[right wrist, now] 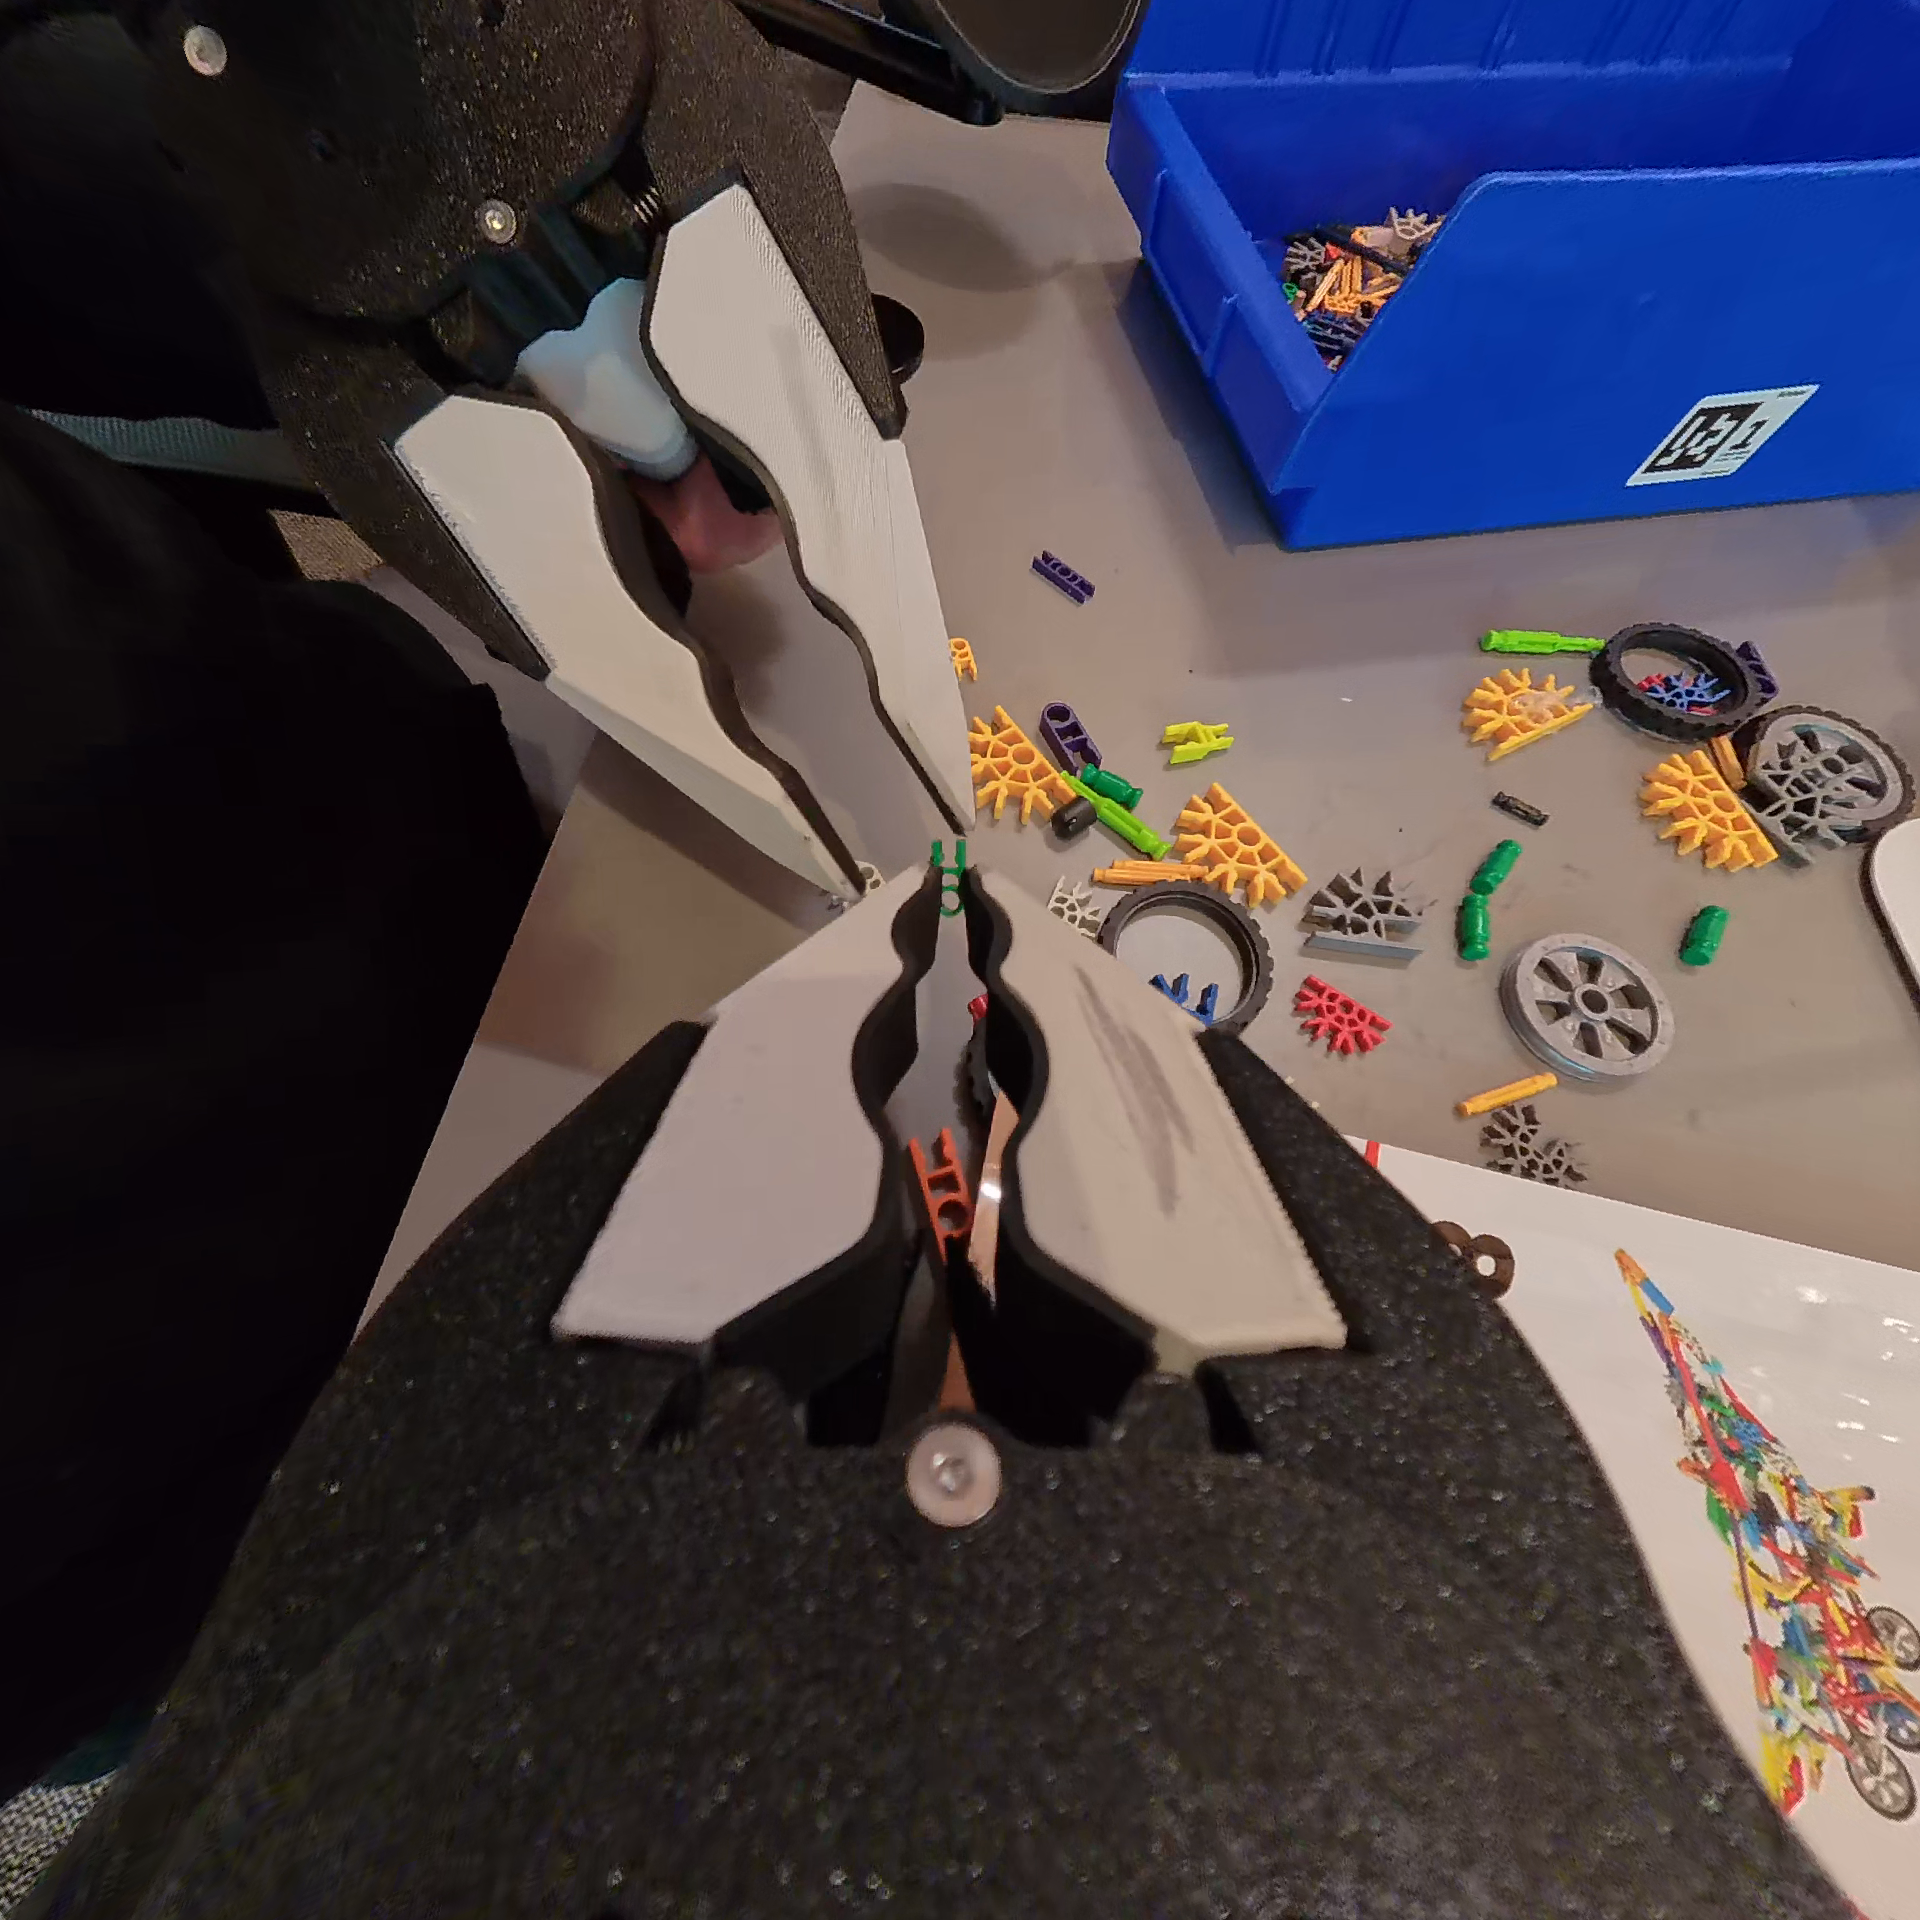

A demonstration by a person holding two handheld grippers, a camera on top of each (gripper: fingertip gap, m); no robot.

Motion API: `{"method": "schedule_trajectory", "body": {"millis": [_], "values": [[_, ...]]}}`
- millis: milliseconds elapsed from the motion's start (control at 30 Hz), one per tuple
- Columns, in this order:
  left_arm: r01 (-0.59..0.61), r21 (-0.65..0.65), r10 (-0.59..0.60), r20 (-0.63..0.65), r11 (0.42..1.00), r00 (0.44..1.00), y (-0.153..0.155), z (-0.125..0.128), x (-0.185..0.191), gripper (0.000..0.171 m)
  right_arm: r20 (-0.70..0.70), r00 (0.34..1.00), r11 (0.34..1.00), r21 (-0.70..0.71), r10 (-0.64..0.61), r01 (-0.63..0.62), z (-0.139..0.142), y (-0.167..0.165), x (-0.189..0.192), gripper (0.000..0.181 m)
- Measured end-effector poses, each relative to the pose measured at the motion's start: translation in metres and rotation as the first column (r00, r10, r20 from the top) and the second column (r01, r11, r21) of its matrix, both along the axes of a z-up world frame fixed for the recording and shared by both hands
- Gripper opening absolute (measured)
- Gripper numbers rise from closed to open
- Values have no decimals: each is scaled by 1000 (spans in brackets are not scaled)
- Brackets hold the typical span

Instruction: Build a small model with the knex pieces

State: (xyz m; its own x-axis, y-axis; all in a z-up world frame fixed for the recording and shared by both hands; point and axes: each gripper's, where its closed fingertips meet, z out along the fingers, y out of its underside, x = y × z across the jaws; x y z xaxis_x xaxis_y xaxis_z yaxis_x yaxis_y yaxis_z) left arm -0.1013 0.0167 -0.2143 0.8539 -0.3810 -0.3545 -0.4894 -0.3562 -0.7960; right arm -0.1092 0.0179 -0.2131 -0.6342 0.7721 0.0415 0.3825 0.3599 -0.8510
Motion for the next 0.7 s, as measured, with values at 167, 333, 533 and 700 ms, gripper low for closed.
{"method": "schedule_trajectory", "body": {"millis": [167,333,533,700], "values": [[-5,4,5,-17,1000,1000,2,0,0,18,-1,1000,1000,-6,-6,6,1,1,0,3],[-11,14,11,-27,1000,1000,3,2,-2,15,-5,1000,1000,-22,-6,5,3,1,0,3],[-19,11,20,-42,1000,999,3,1,-3,15,-1,1000,1000,-26,-9,9,3,2,0,3],[-42,-1,42,-60,999,997,1,-1,-10,16,3,1000,999,-27,-21,21,3,5,-1,3]]}}
